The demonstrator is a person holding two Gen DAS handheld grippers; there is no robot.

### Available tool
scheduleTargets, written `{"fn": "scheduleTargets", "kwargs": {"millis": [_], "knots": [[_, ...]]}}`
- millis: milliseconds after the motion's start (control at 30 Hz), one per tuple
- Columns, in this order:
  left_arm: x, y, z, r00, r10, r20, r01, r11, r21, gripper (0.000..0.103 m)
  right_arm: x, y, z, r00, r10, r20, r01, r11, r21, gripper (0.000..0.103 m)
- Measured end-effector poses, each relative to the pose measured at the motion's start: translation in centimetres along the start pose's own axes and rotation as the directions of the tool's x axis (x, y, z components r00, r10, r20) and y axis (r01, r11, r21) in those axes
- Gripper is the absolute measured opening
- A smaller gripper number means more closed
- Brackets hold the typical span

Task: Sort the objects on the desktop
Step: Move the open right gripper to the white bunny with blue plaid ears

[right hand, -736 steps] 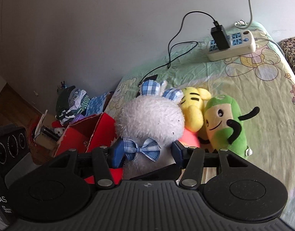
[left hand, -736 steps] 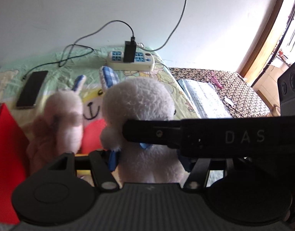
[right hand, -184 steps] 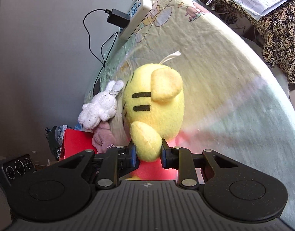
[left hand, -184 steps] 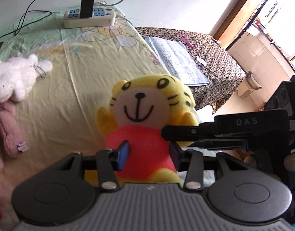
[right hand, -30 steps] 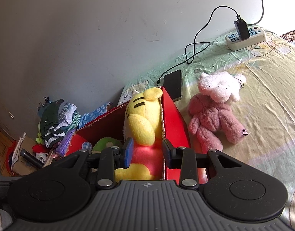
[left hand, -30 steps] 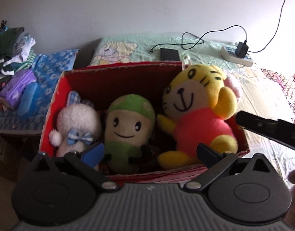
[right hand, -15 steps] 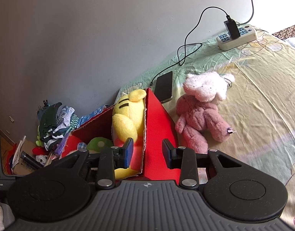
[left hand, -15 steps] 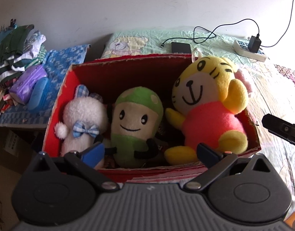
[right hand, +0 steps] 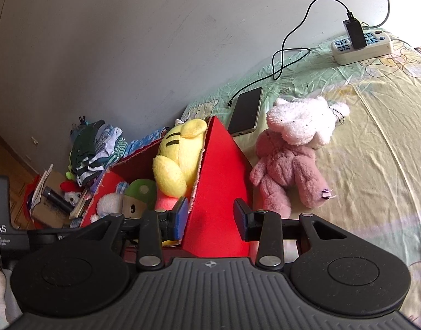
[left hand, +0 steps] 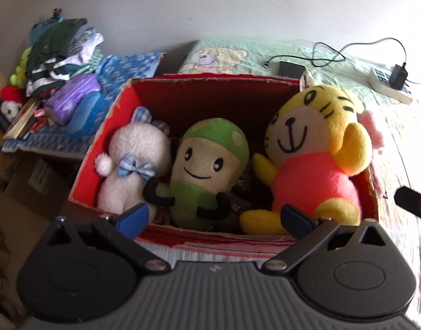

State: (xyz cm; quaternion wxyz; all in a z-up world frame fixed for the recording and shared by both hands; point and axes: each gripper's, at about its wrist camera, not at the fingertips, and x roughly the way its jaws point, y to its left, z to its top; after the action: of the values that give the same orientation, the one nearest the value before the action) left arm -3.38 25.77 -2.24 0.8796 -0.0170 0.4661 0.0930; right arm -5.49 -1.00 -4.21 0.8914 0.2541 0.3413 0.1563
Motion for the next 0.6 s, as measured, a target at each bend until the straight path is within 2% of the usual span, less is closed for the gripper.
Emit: {"fn": "scheduleTargets", "kwargs": {"millis": [233,367,600], "knots": [[-2.6,-1.3,0.0,0.997,-0.024,0.067,0.028,0.998,-0.057,0.102,-0.4,-3.3,1.0,0.998,-0.001,-0.056,0.001,1.000,0.003,0.042],[-3.6,-3.3,-0.1,0.994,-0.062,0.094,0.068,0.996,-0.055,0.102,-0.8,-5.1,1.4,0.997,0.001,-0.080,-0.001,1.000,0.001,0.042],[-4.2,-7.0,-0.2,0.990,-0.086,0.116,0.090,0.995,-0.031,0.102,-1.1,-8.3,2.0,0.993,0.004,-0.114,-0.001,1.000,0.022,0.042]]}}
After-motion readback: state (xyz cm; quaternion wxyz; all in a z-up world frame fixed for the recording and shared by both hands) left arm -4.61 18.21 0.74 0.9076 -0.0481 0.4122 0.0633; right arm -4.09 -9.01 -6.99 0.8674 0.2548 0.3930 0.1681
